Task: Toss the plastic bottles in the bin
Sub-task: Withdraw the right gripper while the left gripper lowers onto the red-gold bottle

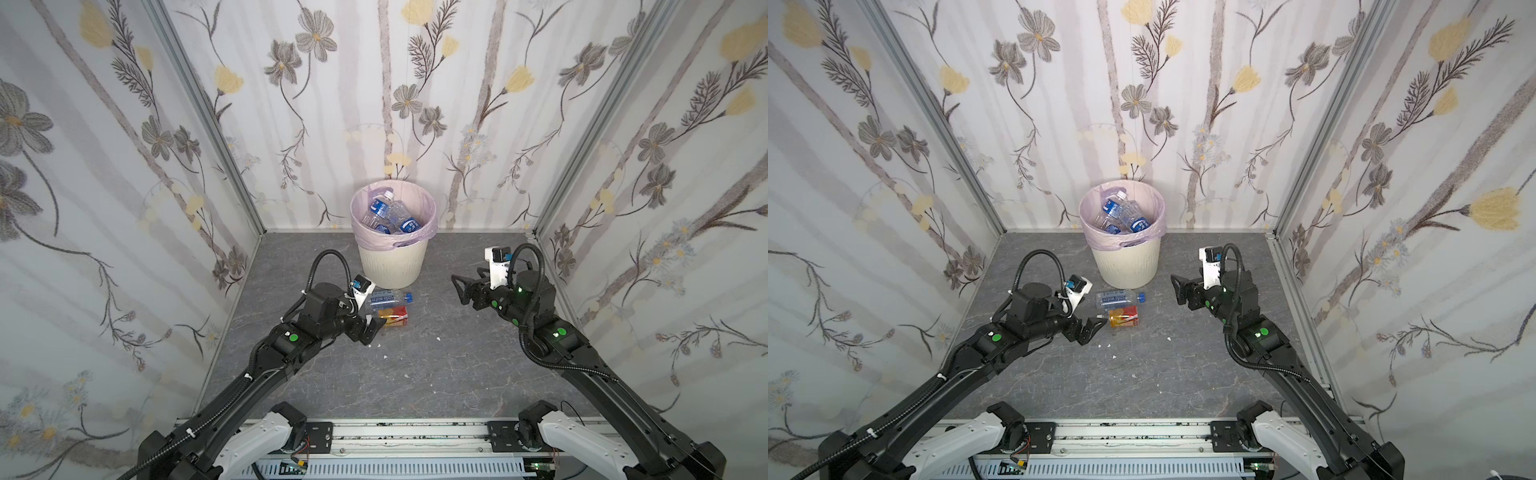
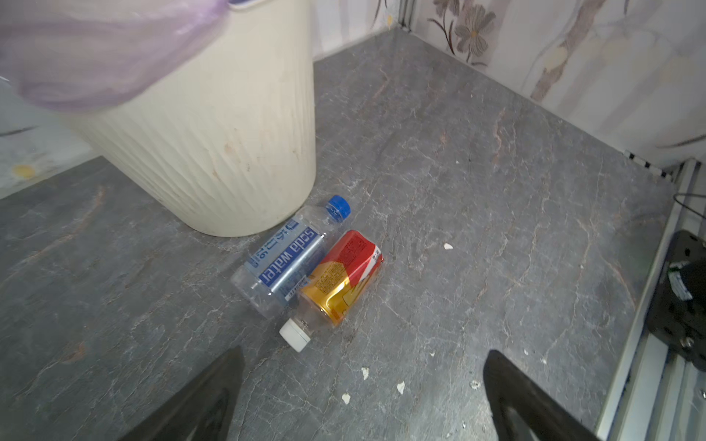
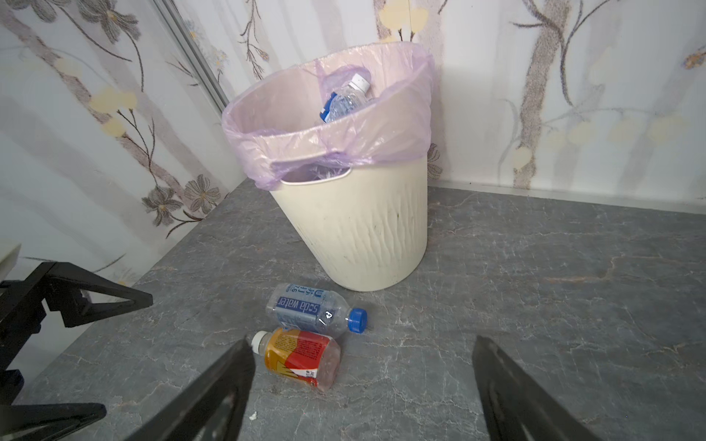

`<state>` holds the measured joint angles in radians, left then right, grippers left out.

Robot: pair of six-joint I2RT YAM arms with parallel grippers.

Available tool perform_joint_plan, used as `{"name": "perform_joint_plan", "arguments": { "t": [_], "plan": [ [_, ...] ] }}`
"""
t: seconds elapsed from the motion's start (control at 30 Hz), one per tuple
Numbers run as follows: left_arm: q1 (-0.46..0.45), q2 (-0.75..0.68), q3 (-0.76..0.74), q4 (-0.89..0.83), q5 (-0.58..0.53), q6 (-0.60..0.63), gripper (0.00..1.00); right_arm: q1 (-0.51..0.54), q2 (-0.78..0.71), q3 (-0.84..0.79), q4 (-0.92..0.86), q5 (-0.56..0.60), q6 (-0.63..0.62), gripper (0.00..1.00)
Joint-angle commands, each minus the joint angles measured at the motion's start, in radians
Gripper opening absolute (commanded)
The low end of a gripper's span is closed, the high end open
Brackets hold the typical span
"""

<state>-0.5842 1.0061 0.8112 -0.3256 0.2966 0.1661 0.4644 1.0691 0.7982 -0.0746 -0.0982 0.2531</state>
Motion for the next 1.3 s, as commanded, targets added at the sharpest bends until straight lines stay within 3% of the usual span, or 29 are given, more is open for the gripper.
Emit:
{"name": "perform_joint_plan", "arguments": {
  "t": [0.0,0.2,0.53,0.63,0.93,1.27],
  "plan": [
    [-0.023,0.072,0.033,-0.046,0.069,0.108,0.99,-0.002,-0.040,-0.087,0.062,0.008,0.036,0.90],
    [-0.044,0.267,0.102,-0.050,0.044,0.197,0.96,-0.008,-0.111,-0.189,0.090,0.009,0.075,0.90],
    [-0.052,0.519,0.264,-0.087,0.062,0.244,0.98,-0.019,-0.195,-0.244,0.072,0.014,0.074,0.91],
    [-0.052,0.593,0.318,-0.114,0.065,0.243,0.94,-0.020,-0.213,-0.254,0.063,0.012,0.072,0.91],
    [-0.052,0.731,0.396,-0.121,0.038,0.242,0.93,-0.027,-0.250,-0.279,0.053,0.009,0.069,0.91],
    [-0.066,0.804,0.378,-0.118,-0.025,0.209,0.87,-0.030,-0.287,-0.298,0.044,0.017,0.071,0.91]
  ]
}}
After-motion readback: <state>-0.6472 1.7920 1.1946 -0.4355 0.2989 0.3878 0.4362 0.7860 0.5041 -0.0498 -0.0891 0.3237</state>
